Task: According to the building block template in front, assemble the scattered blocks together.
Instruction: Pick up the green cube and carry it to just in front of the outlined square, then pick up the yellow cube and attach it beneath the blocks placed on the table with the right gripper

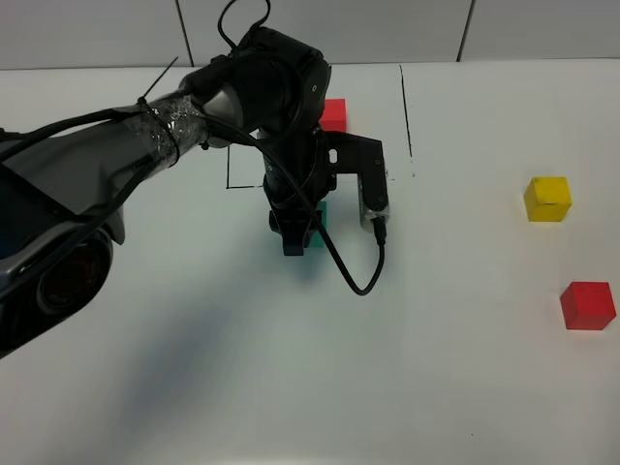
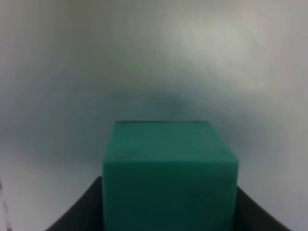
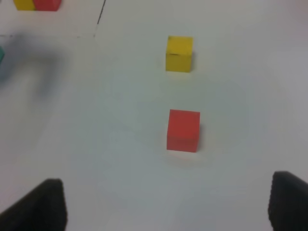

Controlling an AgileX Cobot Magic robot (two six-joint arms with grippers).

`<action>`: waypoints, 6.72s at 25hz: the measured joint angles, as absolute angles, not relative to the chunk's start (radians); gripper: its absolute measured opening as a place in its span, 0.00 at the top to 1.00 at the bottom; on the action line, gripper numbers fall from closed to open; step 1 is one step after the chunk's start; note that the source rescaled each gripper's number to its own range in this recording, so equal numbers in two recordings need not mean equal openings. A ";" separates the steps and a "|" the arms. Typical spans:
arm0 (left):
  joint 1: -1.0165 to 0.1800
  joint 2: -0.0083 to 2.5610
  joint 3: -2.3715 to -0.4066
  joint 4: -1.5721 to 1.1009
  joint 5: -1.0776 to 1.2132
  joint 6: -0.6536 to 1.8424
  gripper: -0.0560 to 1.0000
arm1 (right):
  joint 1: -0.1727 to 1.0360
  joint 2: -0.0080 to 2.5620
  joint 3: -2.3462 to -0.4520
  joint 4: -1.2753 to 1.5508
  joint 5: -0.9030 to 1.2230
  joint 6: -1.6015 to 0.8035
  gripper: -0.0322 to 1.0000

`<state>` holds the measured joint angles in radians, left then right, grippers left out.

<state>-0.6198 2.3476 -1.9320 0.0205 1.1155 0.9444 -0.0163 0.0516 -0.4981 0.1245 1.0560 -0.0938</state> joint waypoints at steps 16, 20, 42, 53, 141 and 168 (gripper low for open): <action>-0.620 2.387 -1.932 0.021 1.088 0.944 0.94 | -0.016 0.052 -0.498 0.125 1.056 -0.094 0.21; -0.620 2.406 -1.932 0.018 1.082 0.946 0.94 | -0.016 0.052 -0.498 0.125 1.056 -0.094 0.21; -0.620 2.408 -1.934 0.013 1.083 0.946 0.94 | -0.016 0.052 -0.498 0.125 1.056 -0.093 0.21; -0.620 2.408 -1.934 0.006 1.075 0.946 0.80 | -0.016 0.052 -0.498 0.125 1.056 -0.093 0.21; -0.210 0.112 -0.573 0.000 0.949 0.008 0.16 | -0.016 0.052 -0.498 0.127 1.056 -0.093 0.21; -0.210 -0.005 -0.505 -0.006 1.046 0.009 0.17 | -0.016 0.052 -0.498 0.127 1.056 -0.093 0.21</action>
